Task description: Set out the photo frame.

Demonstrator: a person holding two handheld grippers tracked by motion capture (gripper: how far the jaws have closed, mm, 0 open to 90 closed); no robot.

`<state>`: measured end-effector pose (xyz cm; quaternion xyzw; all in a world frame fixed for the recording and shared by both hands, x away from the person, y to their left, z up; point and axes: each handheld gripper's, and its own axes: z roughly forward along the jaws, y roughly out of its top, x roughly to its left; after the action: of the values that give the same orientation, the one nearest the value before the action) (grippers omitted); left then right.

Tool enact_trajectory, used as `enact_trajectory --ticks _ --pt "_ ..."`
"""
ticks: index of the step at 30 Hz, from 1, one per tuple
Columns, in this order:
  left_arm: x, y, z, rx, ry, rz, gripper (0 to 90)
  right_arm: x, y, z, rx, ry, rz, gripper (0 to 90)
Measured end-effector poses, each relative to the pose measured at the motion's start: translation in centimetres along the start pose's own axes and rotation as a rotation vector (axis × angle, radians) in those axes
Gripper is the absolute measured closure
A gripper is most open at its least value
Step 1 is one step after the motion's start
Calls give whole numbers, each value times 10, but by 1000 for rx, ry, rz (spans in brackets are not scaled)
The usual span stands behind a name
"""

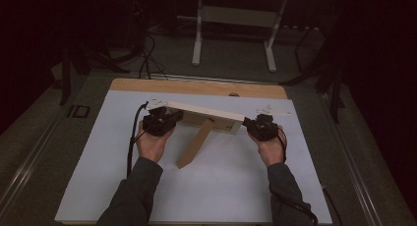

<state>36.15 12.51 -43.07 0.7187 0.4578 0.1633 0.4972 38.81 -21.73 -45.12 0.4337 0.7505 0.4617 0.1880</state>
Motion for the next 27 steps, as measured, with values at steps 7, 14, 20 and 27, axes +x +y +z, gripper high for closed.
enact_trajectory --ticks 7,14,20,27 --pt "-3 2 3 11 2 8 900 0 2 1 5 0 -9 897" --pt "-7 3 7 21 -4 17 900 0 2 -2 4 10 -27 898" --pt "-10 4 9 27 -7 24 900 1 2 -4 7 24 -49 898" --pt "-13 6 12 27 -11 30 900 5 3 -5 -2 41 -72 898"
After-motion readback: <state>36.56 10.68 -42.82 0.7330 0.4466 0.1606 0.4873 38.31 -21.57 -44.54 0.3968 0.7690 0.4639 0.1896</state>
